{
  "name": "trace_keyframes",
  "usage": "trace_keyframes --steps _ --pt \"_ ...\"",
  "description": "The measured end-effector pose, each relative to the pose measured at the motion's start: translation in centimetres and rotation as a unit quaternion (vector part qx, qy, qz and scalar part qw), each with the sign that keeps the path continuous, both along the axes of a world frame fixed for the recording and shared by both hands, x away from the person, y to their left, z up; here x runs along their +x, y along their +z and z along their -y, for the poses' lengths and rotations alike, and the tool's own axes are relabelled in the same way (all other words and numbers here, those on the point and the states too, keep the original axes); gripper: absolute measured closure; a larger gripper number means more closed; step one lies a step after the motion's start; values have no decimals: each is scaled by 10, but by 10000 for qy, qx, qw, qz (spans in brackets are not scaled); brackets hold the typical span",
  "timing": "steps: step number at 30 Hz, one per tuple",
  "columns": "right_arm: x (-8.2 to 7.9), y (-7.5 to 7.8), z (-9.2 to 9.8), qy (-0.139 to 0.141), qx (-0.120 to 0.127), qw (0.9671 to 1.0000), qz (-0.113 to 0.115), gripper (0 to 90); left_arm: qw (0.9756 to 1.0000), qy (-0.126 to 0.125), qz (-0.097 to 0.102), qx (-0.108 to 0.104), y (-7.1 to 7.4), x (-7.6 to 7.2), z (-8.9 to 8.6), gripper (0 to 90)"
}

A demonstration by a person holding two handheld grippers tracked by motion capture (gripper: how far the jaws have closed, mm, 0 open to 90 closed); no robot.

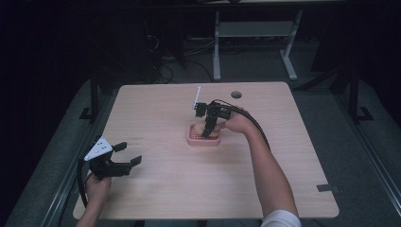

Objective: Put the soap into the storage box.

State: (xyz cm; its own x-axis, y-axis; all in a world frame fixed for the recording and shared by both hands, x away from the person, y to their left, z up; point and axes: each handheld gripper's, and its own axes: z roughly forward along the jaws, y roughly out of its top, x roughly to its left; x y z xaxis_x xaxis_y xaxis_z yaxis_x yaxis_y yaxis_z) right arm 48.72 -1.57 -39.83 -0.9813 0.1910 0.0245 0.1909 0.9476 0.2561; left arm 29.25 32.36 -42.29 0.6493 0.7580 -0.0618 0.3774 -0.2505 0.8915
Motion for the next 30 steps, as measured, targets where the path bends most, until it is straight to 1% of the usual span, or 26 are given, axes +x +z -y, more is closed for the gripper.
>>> trace_keyframes --steps 9,15,20,30 --pt "2 -8 -6 39 -75 10000 -23 320 10000 11 -9 -17 0 0 0 143" --pt "3 -7 -6 13 -49 10000 -4 319 10000 10 -5 -13 0 0 0 143" --pt "3 -8 -7 15 -77 10000 12 319 10000 19 -14 -21 0 0 0 143" --pt "4 -9 -7 8 -80 10000 -10 319 10000 18 5 -25 0 0 0 143"
